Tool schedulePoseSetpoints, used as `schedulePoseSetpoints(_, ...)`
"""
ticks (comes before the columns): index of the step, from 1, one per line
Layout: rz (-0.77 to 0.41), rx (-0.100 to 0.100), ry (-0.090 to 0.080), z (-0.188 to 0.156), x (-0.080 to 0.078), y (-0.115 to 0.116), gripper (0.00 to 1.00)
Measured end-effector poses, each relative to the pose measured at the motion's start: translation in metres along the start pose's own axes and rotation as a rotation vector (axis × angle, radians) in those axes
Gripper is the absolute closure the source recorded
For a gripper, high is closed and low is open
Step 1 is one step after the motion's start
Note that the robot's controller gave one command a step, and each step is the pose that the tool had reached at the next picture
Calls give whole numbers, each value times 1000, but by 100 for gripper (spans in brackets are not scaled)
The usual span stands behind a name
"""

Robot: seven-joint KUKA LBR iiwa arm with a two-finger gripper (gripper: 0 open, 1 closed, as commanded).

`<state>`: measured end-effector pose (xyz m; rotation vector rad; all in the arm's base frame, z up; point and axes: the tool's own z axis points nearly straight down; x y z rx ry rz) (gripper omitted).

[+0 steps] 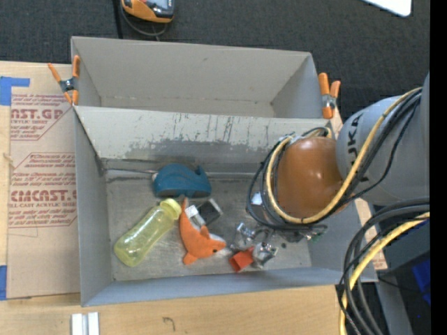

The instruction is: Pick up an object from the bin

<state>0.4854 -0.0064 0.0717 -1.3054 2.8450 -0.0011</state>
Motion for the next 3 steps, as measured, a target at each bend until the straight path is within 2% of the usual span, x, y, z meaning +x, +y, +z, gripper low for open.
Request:
schedulePoseSetpoints(1, -390, -10, 7, -119, 40, -41, 100)
schedulePoseSetpoints(2, -411, -8, 6, -127, 43, -44, 100)
schedulePoseSetpoints(3, -480, -10, 7, -185, 2, -54, 100)
